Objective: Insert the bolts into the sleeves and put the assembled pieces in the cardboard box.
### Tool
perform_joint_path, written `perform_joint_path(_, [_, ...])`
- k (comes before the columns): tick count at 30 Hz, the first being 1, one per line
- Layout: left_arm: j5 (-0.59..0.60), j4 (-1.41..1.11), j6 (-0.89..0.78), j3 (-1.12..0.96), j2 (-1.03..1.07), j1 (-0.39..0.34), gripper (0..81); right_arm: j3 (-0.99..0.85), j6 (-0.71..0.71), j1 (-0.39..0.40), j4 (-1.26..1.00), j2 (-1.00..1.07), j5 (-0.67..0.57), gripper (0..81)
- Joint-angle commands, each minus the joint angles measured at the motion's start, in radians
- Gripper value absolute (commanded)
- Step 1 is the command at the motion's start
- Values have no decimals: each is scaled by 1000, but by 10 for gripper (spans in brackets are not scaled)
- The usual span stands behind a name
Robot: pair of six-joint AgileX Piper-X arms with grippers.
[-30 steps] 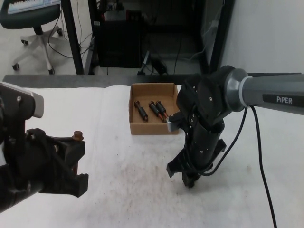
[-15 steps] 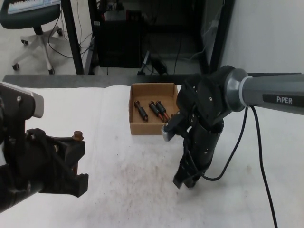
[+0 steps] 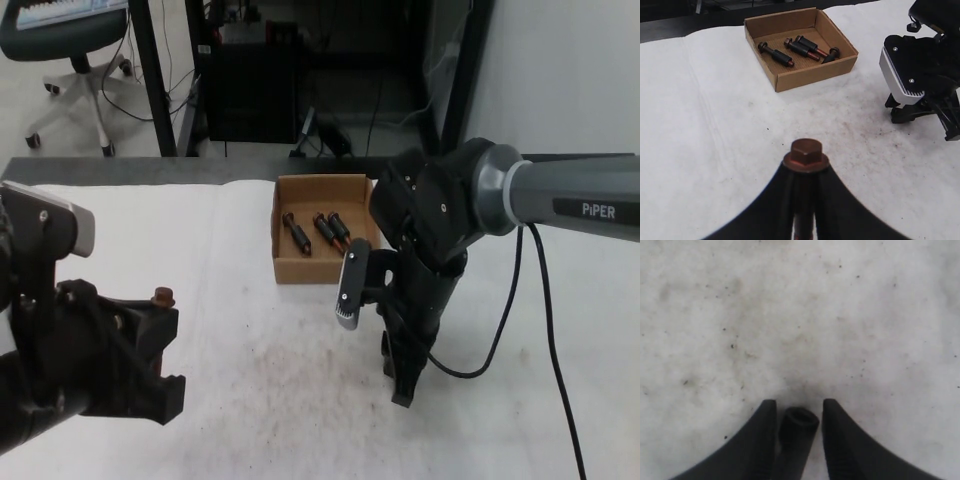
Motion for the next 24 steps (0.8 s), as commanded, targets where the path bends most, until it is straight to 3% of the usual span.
perform_joint_path(1, [1, -6, 0, -3, -10, 2, 3, -1, -13, 0, -13, -1, 2, 283])
perform_joint_path(8, [1, -6, 0, -3, -10, 2, 3, -3, 72, 0, -3, -1, 0, 253])
perform_joint_path(14, [1, -6, 0, -3, -10, 2, 3, -3, 123, 0, 62, -1, -10, 439])
perform_joint_path(24, [1, -6, 0, -3, -10, 2, 3, -3, 123, 0, 85, -1, 39, 436])
